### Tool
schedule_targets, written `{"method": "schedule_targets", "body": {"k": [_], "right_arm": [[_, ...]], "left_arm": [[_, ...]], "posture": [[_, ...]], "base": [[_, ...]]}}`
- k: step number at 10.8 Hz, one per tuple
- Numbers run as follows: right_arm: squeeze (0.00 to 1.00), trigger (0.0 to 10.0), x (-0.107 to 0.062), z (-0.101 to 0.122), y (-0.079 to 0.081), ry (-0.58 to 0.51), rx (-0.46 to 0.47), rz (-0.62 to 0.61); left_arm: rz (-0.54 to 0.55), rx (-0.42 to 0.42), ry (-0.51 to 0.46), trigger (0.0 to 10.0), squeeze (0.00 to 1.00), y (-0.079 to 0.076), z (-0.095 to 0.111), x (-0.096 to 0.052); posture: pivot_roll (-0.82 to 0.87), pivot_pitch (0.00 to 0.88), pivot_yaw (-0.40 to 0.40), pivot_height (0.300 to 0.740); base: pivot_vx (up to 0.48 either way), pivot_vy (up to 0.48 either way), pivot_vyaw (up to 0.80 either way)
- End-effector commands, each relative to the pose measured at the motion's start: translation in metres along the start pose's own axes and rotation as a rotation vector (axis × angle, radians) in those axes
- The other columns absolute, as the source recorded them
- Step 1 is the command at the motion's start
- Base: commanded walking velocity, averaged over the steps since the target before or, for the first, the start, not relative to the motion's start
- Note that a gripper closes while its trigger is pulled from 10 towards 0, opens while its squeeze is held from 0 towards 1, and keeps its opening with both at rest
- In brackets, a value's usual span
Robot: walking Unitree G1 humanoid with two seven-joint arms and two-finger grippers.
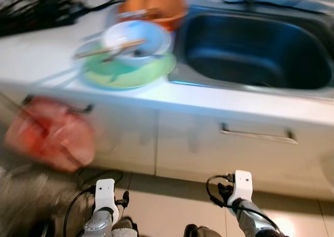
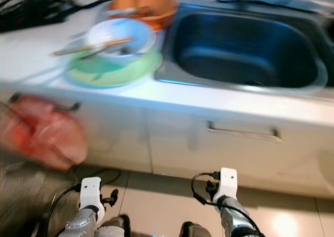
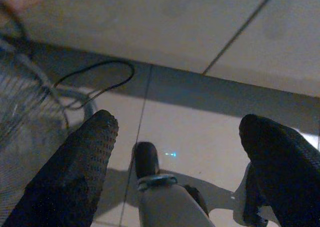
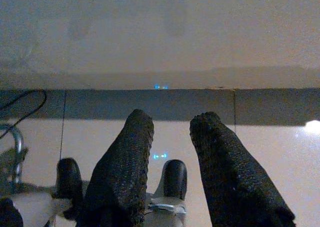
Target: Kitchen organization
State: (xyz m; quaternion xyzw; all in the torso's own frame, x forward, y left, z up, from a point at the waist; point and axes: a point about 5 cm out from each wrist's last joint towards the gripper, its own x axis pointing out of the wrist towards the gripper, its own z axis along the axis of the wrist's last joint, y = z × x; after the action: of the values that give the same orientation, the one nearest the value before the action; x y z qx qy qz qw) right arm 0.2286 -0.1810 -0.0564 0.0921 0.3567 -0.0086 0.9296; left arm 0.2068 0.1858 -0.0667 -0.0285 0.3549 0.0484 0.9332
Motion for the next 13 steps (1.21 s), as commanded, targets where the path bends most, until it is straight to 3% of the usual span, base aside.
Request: {"method": "schedule_targets", "body": {"k": [1, 3, 7, 12, 13], "right_arm": [[0.0, 10.0, -0.0028, -0.0088, -0.0047, 0.034, 0.011, -0.015], [0.0, 10.0, -0.0029, -0.0089, -0.0049, 0.034, 0.009, -0.013], [0.0, 10.0, -0.0028, -0.0081, -0.0049, 0.026, 0.009, -0.014], [0.0, 10.0, -0.0026, -0.0074, -0.0044, 0.03, -0.022, 0.003], [0.0, 10.0, -0.0027, -0.0068, -0.004, 0.022, -0.014, 0.009]], "left_arm": [[0.003, -0.01, 0.026, 10.0, 0.0, 0.0001, -0.0066, -0.0018], [0.004, -0.011, 0.028, 10.0, 0.0, 0.0003, -0.0073, -0.002], [0.011, -0.014, 0.034, 10.0, 0.0, 0.0006, -0.0081, -0.0021], [0.017, -0.012, 0.038, 10.0, 0.0, 0.0014, -0.0088, -0.0023], [0.016, -0.013, 0.038, 10.0, 0.0, 0.0012, -0.0087, -0.0023]], "posture": [[0.14, 0.173, -0.038, 0.74], [0.14, 0.174, -0.039, 0.74], [0.14, 0.174, -0.041, 0.74], [0.14, 0.173, -0.04, 0.74], [0.14, 0.174, -0.042, 0.74]], "base": [[0.0, 0.0, -0.8], [0.0, 0.0, -0.8], [0.0, 0.0, 0.0], [0.315, 0.0, 0.0], [0.322, 0.0, 0.8]]}}
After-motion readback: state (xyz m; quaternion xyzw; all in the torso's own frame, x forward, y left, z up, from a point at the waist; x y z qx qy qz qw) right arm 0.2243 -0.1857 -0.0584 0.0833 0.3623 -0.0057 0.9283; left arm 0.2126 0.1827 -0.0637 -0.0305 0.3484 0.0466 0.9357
